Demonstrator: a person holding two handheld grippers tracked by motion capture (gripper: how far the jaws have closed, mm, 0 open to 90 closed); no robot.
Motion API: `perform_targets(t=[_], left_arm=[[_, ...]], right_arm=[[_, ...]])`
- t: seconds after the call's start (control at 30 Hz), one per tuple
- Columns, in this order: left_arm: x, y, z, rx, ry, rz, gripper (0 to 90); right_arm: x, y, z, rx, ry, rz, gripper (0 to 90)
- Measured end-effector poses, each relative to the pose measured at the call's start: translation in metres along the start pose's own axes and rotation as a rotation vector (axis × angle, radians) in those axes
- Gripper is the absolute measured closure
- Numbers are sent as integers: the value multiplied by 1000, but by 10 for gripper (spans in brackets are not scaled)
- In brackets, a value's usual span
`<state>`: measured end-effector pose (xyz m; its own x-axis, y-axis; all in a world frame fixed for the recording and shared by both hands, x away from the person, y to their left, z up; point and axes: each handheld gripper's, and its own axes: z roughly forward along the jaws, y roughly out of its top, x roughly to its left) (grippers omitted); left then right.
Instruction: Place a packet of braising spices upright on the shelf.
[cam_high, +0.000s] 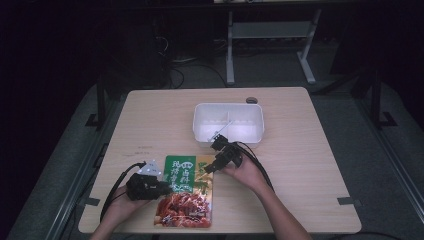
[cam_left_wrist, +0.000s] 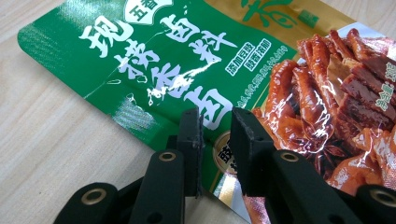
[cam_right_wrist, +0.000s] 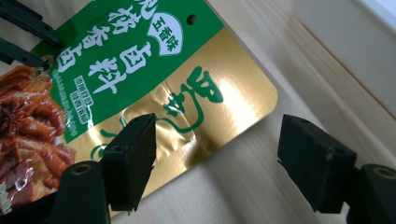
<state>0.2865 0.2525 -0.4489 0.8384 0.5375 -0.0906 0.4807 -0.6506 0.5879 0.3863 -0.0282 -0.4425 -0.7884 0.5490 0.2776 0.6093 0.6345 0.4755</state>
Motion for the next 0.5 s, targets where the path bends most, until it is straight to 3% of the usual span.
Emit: perform_targets(t=[0.27,0.5], left_arm=[[1,0,2,10,-4,6,737],[1,0,3,12,-1,8,732]], right_arm=[[1,8,11,27,-13,-12,302],[2,9,11,23,5,-13,349]])
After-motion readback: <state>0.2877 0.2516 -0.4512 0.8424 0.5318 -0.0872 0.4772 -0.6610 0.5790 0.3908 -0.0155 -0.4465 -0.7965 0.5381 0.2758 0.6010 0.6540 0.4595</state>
